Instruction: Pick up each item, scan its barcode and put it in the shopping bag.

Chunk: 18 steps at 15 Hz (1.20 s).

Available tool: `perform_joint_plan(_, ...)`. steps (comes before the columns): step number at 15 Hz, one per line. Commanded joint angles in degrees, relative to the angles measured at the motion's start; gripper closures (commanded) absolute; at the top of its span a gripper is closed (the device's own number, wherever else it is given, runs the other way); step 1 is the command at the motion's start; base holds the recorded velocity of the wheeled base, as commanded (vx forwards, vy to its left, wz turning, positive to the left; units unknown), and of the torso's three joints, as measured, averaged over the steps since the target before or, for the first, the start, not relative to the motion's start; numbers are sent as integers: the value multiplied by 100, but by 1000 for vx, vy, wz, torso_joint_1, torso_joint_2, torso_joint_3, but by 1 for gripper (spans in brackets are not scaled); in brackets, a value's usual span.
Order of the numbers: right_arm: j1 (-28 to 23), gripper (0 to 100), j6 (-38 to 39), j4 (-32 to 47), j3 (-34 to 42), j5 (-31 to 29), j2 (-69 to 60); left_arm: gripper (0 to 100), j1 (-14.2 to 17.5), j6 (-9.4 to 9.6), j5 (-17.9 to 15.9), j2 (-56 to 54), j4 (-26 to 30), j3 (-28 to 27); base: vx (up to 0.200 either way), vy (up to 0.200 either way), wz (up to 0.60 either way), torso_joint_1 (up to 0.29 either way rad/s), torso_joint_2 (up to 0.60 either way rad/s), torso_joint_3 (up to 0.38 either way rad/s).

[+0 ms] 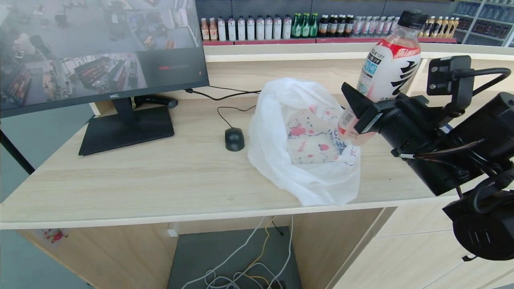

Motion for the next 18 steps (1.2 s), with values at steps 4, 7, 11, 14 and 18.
perform_joint_plan(4,224,100,0,236,-468,46,179,0,-2,12,0,-1,-2,0,0,0,0,0,0,0)
perform_joint_plan(7,339,100,0,816,-1110,46,373,0,-2,3,0,-1,7,0,0,0,0,0,0,0)
perform_joint_plan(11,479,100,-26,1835,-2086,20,663,0,-2,3,0,-1,7,0,0,0,0,0,0,0)
perform_joint_plan(14,602,100,-52,2380,-2710,-15,962,0,-2,3,0,-1,7,0,0,0,0,0,0,0)
perform_joint_plan(18,884,100,-123,2609,-3439,-86,1515,0,-2,-5,0,-1,7,0,0,0,0,0,0,0)
